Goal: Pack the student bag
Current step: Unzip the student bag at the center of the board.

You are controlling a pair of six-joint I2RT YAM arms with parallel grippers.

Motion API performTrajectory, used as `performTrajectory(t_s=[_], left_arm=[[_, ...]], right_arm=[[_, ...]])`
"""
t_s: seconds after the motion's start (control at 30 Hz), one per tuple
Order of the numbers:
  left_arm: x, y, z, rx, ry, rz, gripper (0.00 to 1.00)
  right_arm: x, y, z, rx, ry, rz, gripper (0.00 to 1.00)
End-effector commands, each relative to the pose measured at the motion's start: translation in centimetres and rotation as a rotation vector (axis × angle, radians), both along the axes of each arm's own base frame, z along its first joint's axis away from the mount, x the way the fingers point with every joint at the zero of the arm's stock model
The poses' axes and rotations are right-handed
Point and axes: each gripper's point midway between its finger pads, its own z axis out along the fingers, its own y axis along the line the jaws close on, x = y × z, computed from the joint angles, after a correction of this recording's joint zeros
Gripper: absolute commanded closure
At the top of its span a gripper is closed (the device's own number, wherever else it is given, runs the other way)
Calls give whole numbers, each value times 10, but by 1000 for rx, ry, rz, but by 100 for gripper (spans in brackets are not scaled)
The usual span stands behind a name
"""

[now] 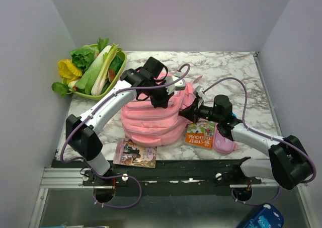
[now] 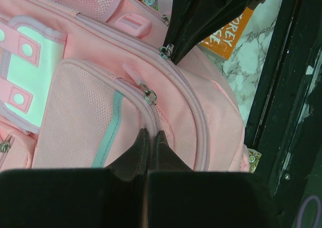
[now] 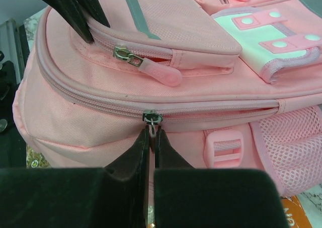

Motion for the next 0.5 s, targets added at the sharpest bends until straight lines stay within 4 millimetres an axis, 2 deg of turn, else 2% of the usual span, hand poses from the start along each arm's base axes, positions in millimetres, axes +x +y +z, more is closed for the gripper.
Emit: performTrajectory(t_s=[0.0,0.47], left_arm=[[10,-6,7,-25,-22,26,100],[30,-44,-8,-57,13,47,100]], right_arm=[[-8,0,17,-4,-14,37,99],[-45,16,8,-83,78,122,99]])
